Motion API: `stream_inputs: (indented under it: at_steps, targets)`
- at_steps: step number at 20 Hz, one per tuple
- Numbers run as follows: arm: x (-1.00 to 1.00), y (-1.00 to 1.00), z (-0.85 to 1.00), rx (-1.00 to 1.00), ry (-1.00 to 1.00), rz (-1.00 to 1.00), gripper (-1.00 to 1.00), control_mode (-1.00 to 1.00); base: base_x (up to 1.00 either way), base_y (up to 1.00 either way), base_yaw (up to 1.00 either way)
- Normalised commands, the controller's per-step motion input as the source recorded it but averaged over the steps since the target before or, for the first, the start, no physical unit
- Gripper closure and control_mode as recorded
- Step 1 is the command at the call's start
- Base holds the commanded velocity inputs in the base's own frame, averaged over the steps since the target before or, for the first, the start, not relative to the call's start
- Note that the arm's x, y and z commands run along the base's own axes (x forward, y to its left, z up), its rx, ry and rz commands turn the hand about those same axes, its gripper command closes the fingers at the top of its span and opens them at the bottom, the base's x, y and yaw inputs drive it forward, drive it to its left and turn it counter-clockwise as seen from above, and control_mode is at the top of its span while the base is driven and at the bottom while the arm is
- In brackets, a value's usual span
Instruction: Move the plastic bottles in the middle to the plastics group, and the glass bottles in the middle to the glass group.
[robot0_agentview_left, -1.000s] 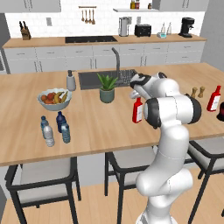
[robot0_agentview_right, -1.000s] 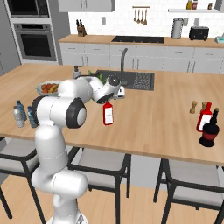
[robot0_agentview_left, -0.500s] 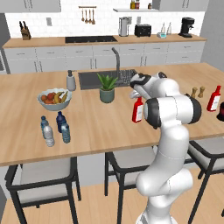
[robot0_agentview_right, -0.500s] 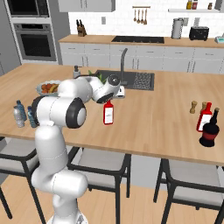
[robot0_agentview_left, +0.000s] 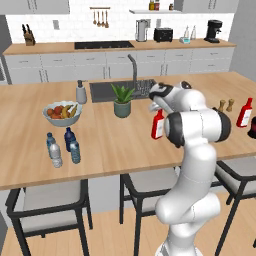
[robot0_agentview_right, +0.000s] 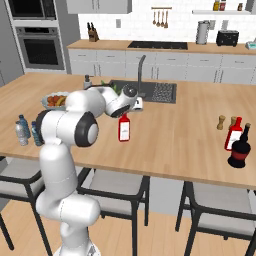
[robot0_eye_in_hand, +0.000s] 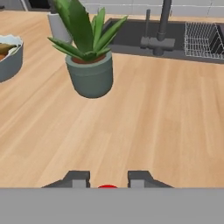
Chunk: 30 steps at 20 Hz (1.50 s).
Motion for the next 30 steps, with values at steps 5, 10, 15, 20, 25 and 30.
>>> stream_inputs:
  at_steps: [5,10,15,20,25,30]
  targets:
    - [-0.26,-0.37,0.44,0.00,0.00,-0.01,1.00,-1.00,0.00,0.00,0.00]
    - [-0.67,-0.63,0.32,0.00,-0.02,-0.06,1.00,-1.00,0.00,0.00,0.00]
    - [-0.49,-0.69,0.09,-0.07,0.00,-0.21,1.00,-1.00,0.00,0.00,0.00]
    - [-0.13,-0.75,0.00,-0.10,0.00,-0.25,1.00,-1.00,0.00,0.00,0.00]
    - [0.00,-0.84,0.00,-0.09,0.00,-0.29,1.00,-1.00,0.00,0.00,0.00]
    - [-0.02,-0.87,0.03,0.00,0.00,-0.30,1.00,-1.00,0.00,0.00,0.00]
